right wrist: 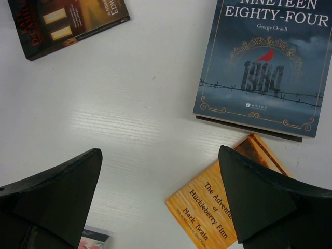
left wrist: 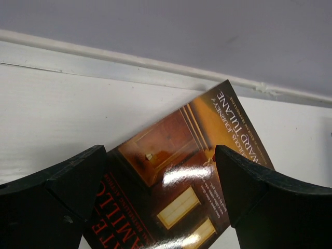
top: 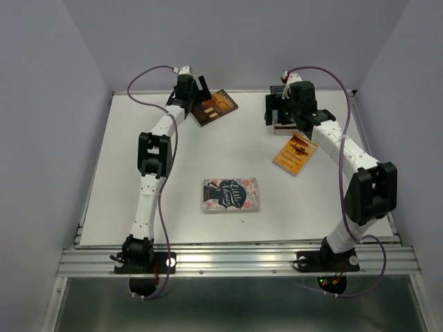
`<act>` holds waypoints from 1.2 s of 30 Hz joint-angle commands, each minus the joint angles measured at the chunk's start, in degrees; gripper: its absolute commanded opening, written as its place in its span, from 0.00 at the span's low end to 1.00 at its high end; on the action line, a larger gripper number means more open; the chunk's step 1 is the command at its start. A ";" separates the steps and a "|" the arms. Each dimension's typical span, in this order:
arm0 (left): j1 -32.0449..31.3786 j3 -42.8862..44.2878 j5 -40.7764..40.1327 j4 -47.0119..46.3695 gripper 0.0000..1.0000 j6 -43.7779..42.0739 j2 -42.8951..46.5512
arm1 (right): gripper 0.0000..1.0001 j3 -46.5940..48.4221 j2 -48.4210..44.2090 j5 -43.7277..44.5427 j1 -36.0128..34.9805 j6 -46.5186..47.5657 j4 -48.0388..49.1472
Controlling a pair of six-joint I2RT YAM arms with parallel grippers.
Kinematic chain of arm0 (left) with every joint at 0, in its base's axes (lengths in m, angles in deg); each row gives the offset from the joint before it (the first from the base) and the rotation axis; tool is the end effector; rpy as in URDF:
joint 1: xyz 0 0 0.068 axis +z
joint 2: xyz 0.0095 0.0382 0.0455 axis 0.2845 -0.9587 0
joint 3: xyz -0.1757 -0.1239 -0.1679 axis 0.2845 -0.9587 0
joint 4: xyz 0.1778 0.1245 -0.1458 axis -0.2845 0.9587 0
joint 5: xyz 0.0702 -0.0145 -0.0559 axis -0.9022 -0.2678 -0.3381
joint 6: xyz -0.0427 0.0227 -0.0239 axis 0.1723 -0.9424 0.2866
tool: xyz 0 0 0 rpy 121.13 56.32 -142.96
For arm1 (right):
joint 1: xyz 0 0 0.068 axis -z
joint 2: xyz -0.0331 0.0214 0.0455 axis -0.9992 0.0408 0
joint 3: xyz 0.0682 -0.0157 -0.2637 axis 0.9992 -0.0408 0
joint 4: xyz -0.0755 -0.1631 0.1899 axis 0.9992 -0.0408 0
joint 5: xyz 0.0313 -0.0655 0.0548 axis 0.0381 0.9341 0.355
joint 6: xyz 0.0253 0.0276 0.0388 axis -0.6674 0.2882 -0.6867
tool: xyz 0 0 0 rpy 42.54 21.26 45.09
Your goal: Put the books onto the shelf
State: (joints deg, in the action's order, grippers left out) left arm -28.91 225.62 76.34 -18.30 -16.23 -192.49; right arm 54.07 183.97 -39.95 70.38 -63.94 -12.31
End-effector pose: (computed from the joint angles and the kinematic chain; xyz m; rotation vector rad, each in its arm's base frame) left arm 0.5961 -0.1334 0.1885 -0.1363 1.9236 -0.4893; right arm 0.3795 0.1162 0.3242 -0.2021 2.1139 0.1775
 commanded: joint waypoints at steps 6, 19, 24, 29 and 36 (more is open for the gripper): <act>0.52 4.89 1.02 -8.59 0.99 9.64 -3.72 | 1.00 -0.24 -0.44 1.08 0.14 -1.44 3.18; -3.69 -0.21 9.20 1.59 0.99 1.05 -1.44 | 1.00 -2.09 -0.79 1.43 0.14 -2.23 3.10; -6.25 -3.02 8.50 9.59 0.99 -7.30 0.23 | 1.00 -2.97 -1.41 1.08 0.14 -2.41 3.18; -9.94 -1.97 -4.15 20.75 0.99 -17.32 1.73 | 1.00 -3.41 -1.50 0.47 0.14 -3.29 3.01; -13.62 -3.55 -16.37 32.80 0.98 -22.95 3.22 | 1.00 -4.90 -2.55 -0.94 0.14 -4.61 3.01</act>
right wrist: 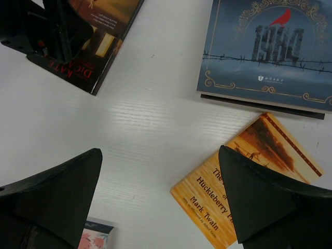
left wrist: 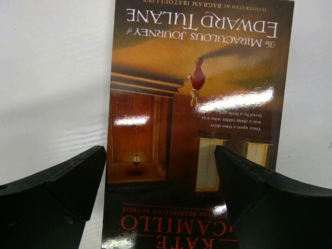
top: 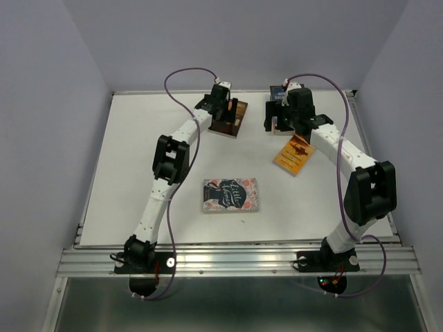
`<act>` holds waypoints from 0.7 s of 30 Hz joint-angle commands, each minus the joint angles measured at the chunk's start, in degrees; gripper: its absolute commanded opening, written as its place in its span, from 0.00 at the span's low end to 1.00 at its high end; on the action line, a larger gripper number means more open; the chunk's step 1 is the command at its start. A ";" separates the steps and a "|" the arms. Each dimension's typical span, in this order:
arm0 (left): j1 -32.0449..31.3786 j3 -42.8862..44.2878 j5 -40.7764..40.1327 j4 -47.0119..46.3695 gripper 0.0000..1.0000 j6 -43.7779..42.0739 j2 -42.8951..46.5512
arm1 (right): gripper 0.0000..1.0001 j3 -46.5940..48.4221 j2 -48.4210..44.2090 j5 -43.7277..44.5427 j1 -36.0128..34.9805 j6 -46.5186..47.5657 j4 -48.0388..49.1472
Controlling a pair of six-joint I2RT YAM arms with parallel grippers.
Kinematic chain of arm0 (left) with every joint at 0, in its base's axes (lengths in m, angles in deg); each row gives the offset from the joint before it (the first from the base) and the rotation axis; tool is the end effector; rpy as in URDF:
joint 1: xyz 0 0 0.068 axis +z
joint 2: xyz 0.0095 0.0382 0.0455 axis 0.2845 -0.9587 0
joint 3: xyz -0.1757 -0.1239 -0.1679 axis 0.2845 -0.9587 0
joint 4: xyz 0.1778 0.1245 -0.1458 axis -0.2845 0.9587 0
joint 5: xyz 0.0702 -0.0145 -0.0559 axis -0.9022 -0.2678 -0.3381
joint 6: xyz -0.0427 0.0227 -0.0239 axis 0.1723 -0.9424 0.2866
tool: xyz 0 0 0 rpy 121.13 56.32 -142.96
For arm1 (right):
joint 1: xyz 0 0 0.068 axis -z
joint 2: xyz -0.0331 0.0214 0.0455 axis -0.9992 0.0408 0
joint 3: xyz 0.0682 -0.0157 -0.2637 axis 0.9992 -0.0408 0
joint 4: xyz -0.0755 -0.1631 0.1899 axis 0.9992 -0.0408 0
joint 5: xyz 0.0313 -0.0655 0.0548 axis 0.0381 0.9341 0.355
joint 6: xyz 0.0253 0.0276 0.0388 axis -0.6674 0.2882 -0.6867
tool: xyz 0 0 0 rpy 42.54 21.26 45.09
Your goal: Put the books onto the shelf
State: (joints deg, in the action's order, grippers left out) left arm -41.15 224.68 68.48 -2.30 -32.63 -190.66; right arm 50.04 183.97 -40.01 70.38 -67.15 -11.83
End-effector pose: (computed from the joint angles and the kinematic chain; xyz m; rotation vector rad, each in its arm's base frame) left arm 0.5412 -0.2454 0.1741 0.2948 2.1516 -0.2461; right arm 0.3757 0.1151 0.3007 -0.1498 2.1822 0.1987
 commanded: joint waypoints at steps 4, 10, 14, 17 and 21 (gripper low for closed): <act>-3.32 -5.06 -10.62 20.24 0.87 -10.52 2.26 | 1.00 -1.85 -3.08 -1.23 0.14 -1.75 2.53; -5.00 -27.36 -2.92 11.82 0.76 -12.98 13.67 | 1.00 -3.61 -4.13 -2.28 0.14 -1.84 2.62; -5.35 -46.32 2.29 2.50 0.78 -16.93 24.83 | 1.00 -3.87 -3.87 -7.28 0.14 0.18 2.53; -5.26 -49.28 0.46 -1.64 0.81 -17.29 31.60 | 1.00 -2.47 -1.94 -11.76 0.14 1.94 2.35; -4.56 -41.47 -4.81 0.10 0.90 -14.48 32.59 | 1.00 2.71 4.02 -15.20 -1.96 3.79 2.44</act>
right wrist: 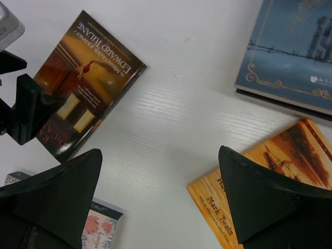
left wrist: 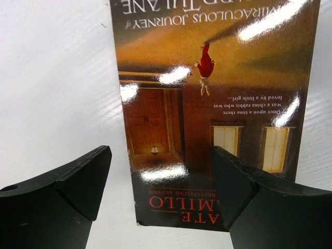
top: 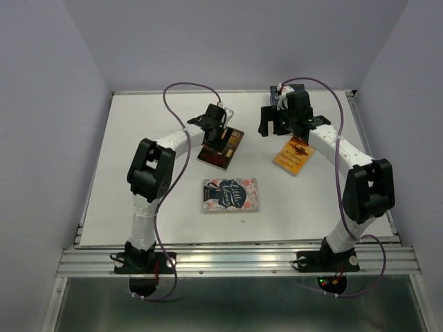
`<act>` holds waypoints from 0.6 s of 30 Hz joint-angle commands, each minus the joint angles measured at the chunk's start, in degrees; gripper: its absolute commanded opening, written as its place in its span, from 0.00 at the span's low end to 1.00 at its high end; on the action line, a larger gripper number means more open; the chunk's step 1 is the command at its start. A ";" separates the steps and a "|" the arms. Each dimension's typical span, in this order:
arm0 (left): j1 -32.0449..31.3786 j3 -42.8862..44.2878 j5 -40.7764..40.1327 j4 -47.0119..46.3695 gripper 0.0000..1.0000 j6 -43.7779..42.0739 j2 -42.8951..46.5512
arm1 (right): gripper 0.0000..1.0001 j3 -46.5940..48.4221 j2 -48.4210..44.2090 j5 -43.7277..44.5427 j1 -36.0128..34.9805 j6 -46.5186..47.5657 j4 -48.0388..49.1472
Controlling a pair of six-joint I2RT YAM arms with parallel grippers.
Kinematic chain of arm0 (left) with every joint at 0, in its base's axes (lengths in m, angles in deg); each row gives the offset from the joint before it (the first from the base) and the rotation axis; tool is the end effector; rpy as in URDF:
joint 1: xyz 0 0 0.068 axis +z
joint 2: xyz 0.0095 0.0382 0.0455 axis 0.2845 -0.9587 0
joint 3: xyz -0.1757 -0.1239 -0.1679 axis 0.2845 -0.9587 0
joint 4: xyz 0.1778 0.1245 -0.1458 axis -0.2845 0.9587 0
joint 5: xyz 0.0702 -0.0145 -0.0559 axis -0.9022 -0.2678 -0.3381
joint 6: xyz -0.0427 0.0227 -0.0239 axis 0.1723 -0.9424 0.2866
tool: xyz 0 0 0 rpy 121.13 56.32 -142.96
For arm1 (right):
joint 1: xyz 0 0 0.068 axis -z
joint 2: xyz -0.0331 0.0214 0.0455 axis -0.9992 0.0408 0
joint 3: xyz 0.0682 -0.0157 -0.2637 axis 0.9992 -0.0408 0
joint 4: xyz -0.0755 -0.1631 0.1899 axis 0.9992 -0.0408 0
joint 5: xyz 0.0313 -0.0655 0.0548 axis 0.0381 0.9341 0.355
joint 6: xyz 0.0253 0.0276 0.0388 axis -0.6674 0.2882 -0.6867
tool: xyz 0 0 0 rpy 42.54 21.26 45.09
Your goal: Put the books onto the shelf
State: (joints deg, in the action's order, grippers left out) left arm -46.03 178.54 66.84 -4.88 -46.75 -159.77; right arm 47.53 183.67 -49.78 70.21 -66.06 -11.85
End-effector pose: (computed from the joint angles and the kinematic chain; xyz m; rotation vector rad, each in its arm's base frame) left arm 0.4108 -0.2285 0.1902 0.7050 2.2737 -0.0733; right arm 0.3690 0.1206 0.2879 -0.2737 2.2229 0.3693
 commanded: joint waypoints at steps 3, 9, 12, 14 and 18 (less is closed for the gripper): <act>1.46 9.95 -5.02 3.22 0.96 4.20 3.63 | 1.00 12.33 11.53 -6.75 -2.32 3.40 2.38; 2.43 0.41 -7.57 -1.35 0.99 13.07 14.33 | 1.00 29.45 28.47 -9.03 -4.78 5.33 2.20; 2.69 -6.71 -9.07 -1.96 0.99 18.07 19.26 | 1.00 37.71 36.30 -9.47 -6.36 5.16 1.94; 2.86 -9.89 -8.81 -1.97 0.99 20.38 21.38 | 1.00 42.13 40.01 -9.82 -6.97 3.67 0.45; 3.48 -18.24 -7.93 -3.45 0.99 25.39 26.74 | 1.00 44.35 43.54 -10.97 -7.60 2.26 -0.88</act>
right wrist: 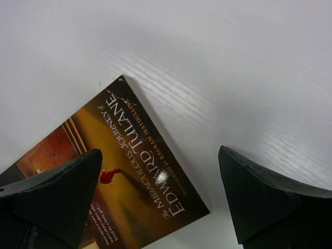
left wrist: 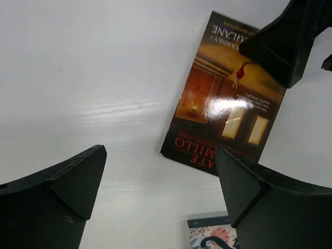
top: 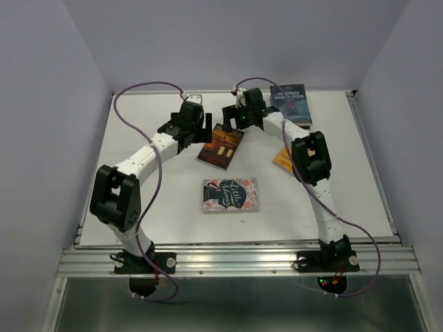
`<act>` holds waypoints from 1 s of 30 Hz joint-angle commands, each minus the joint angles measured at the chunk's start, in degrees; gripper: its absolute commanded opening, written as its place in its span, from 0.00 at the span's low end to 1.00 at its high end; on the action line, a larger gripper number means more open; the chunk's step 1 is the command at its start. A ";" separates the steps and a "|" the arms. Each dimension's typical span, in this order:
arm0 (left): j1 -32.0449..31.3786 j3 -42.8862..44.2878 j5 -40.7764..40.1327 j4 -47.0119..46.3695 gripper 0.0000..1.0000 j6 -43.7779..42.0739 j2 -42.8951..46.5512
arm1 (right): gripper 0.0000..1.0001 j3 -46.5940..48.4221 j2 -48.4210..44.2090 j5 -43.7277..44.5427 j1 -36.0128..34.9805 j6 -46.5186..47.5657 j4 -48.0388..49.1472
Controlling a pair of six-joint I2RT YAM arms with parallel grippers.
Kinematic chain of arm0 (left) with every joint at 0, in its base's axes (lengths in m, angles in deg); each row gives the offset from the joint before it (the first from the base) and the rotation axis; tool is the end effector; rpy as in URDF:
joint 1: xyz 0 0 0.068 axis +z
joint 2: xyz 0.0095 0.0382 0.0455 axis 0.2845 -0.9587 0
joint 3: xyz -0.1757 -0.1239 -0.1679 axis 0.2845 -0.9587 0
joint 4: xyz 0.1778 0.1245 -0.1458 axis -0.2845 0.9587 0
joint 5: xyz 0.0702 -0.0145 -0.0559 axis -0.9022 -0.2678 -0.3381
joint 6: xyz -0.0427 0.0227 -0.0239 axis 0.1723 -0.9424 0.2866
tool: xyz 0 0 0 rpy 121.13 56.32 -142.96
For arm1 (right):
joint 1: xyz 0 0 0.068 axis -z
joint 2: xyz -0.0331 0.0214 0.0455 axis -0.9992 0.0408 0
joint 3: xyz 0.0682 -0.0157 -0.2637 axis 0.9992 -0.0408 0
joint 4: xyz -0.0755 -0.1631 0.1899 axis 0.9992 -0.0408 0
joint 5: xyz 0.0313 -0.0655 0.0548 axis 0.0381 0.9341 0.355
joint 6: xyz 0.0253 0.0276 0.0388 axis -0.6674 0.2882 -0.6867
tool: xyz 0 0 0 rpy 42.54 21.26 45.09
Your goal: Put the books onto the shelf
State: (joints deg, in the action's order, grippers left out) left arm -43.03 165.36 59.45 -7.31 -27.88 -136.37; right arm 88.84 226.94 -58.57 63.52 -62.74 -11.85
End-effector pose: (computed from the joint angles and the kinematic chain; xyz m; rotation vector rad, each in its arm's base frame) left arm 0.3548 -0.1680 0.2872 0.1482 2.1450 -0.1467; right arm 0.5033 0.2362 0.1853 -0.5552 2.2178 0.5679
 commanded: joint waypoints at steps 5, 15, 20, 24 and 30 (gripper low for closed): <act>1.98 -10.43 3.15 -4.72 0.99 9.60 7.64 | 1.00 -3.96 -1.04 -2.97 -1.44 -2.11 -0.27; 5.93 -14.12 3.06 -7.10 0.99 11.89 10.46 | 1.00 -35.76 -18.95 -8.15 -6.61 -7.30 13.96; 8.13 -17.55 3.68 -7.63 0.99 13.73 12.57 | 1.00 -41.52 -23.55 -8.95 -13.46 -7.39 15.12; 9.45 -20.18 5.34 -8.50 0.99 16.28 14.50 | 1.00 -43.54 -25.92 -9.04 -16.81 -6.78 15.21; 10.77 -29.66 6.31 -7.72 0.99 26.38 20.20 | 1.00 -40.65 -28.73 8.34 -16.82 -9.59 12.75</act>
State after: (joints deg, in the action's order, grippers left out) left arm -32.91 141.26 64.96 -14.72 -9.41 -121.81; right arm 45.80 202.75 -62.61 45.18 -70.43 1.35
